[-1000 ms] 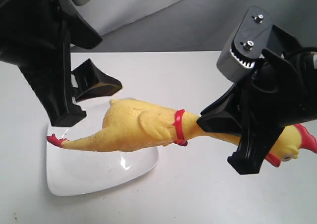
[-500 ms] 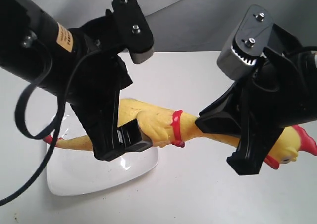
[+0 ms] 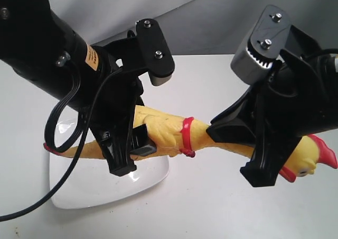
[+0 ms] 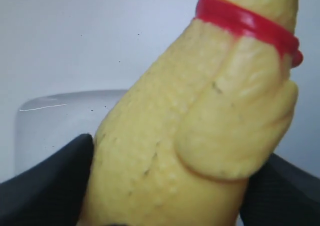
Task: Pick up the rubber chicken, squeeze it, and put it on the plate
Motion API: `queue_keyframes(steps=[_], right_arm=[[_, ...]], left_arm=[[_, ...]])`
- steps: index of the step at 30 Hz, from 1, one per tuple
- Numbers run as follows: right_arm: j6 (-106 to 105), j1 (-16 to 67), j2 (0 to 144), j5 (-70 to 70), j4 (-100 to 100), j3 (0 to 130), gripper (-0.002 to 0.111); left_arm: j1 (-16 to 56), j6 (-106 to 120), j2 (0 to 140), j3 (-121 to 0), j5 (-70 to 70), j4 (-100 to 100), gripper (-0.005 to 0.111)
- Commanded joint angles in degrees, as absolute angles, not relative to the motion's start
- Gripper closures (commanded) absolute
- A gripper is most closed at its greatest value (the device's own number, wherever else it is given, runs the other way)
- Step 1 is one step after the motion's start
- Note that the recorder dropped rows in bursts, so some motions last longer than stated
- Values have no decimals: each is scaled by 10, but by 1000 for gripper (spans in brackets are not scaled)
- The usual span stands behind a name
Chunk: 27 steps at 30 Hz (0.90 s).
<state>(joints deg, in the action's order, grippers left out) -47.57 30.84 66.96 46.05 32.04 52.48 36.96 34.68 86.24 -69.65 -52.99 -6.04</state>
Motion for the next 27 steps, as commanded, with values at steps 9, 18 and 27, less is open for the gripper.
queue_keyframes(steps=[9,18,27], right_arm=[[-480,308,662,456,332,525,108],[-480,308,662,456,332,525,108],[-480,308,662,456,332,525,108]], left_arm=[[373,347,862,-695,-539,-54,105],[373,324,862,-695,-540,-54,5],[373,321,862,-695,-556,-53,106]])
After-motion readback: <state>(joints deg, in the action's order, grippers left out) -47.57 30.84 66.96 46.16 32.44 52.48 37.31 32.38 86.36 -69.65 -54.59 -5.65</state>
